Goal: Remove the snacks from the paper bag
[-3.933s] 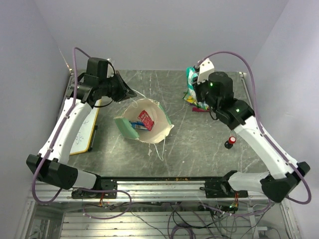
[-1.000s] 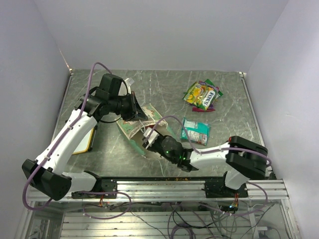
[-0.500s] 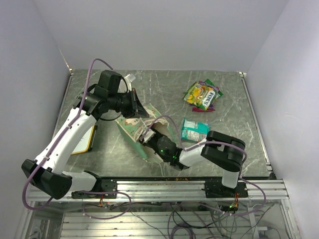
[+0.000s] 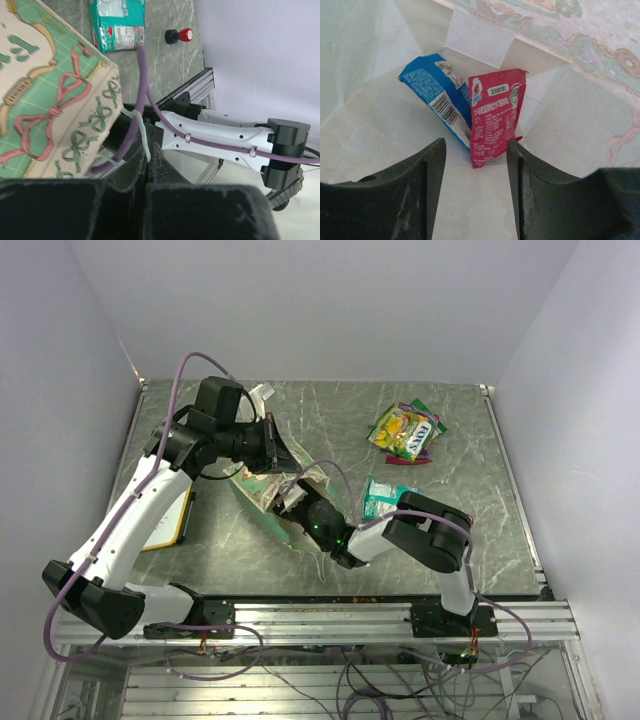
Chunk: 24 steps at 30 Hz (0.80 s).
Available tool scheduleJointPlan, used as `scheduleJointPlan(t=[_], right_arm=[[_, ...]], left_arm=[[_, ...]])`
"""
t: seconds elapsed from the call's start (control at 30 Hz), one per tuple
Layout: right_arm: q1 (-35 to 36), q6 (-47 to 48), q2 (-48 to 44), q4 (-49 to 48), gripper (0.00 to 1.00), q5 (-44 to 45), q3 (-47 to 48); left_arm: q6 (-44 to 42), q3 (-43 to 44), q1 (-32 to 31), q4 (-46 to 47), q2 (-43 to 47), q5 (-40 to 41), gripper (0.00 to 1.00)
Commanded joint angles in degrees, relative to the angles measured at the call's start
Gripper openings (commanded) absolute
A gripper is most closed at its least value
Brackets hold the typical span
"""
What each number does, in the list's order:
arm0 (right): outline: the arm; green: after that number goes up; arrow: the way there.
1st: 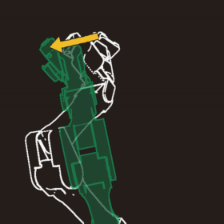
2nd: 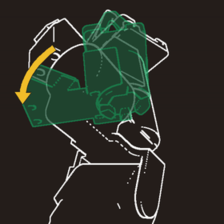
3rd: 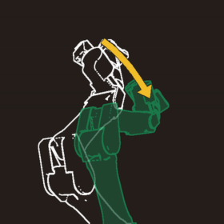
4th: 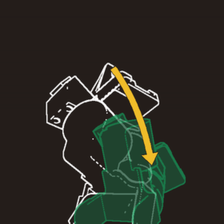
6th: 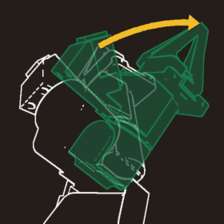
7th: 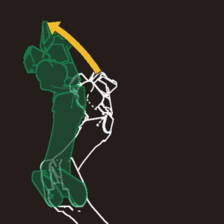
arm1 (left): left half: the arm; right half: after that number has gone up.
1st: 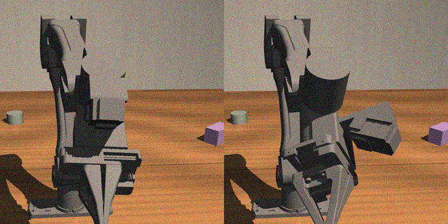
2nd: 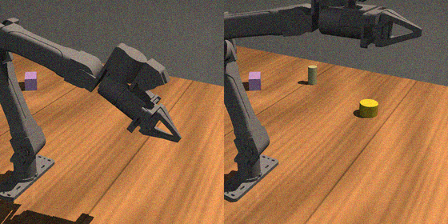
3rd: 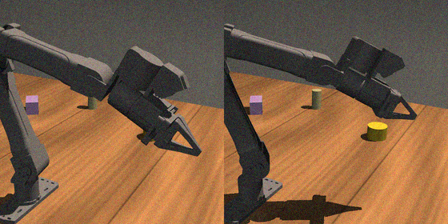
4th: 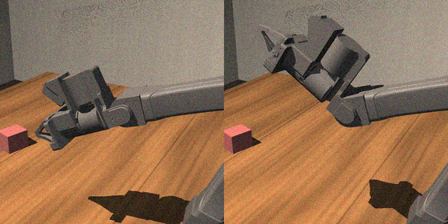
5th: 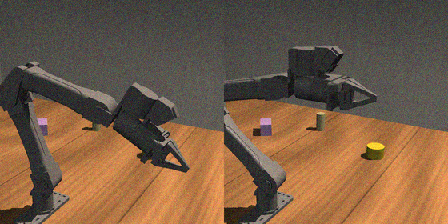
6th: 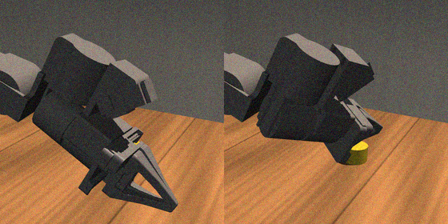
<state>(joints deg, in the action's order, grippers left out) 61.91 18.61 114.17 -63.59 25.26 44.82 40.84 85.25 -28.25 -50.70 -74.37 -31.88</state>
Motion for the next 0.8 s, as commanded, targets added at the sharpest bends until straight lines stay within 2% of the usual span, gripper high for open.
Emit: scheduleJointPlan(t=[0.0,0.13,0.53,0.77], right_arm=[[-1.7,-2.3,4.6,-2.5,0.52,-1.2,4.8],[-2.1,-2.8,7.4,-2.4,0.53,-2.5,7.6],[-2.9,-2.2,0.4,-6.2,0.53,-5.7,-2.3],[-2.8,0.3,0.5,-14.6,0.61,-11.8,-4.7]], left_arm=[[-0.4,0.0,-1.1,0.3,0.2,-2.0,0.07],[-0.1,0.5,-1.5,-0.5,-0.3,-1.0,0.07],[-4.0,6.6,-1.5,-5.4,-1.3,6.4,0.07],[-6.7,10.6,-1.4,-7.9,-3.2,6.2,0.07]])
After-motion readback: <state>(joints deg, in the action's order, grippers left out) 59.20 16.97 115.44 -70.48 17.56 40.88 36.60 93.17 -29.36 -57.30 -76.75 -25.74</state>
